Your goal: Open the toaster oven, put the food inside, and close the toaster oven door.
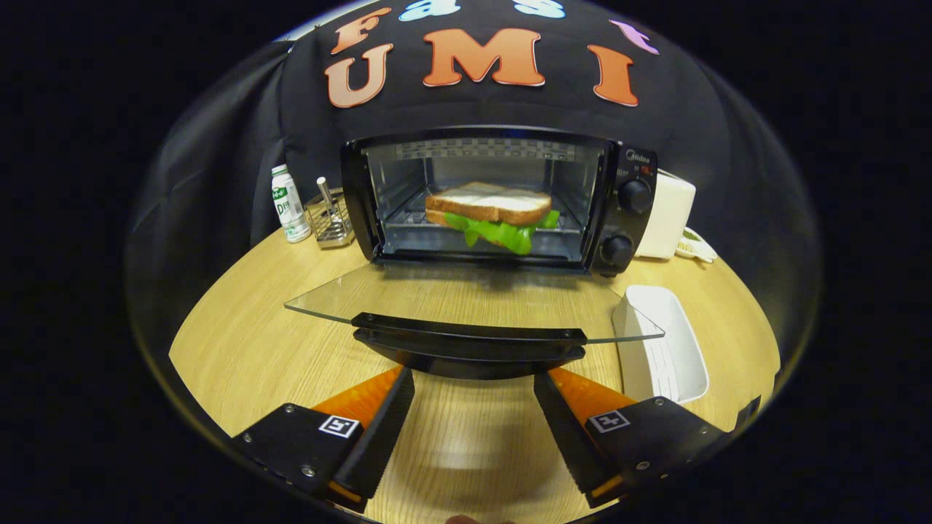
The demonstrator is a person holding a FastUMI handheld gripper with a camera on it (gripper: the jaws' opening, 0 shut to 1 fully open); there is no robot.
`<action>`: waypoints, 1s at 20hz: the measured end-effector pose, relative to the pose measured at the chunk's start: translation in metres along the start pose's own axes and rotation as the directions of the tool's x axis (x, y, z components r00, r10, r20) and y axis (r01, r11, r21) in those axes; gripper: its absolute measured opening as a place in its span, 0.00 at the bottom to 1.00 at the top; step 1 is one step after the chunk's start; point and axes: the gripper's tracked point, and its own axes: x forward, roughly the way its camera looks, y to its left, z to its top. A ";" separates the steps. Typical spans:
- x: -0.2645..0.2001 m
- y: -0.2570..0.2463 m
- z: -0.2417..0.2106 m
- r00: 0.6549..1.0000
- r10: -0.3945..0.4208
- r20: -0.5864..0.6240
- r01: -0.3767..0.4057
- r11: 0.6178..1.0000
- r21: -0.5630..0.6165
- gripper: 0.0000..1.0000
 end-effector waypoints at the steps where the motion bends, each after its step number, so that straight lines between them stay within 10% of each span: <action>1: 0.001 0.001 0.007 1.000 0.004 0.004 -0.004 1.000 0.015 0.98; 20: 0.036 -0.013 0.133 0.971 -0.115 0.212 0.106 0.993 0.052 0.98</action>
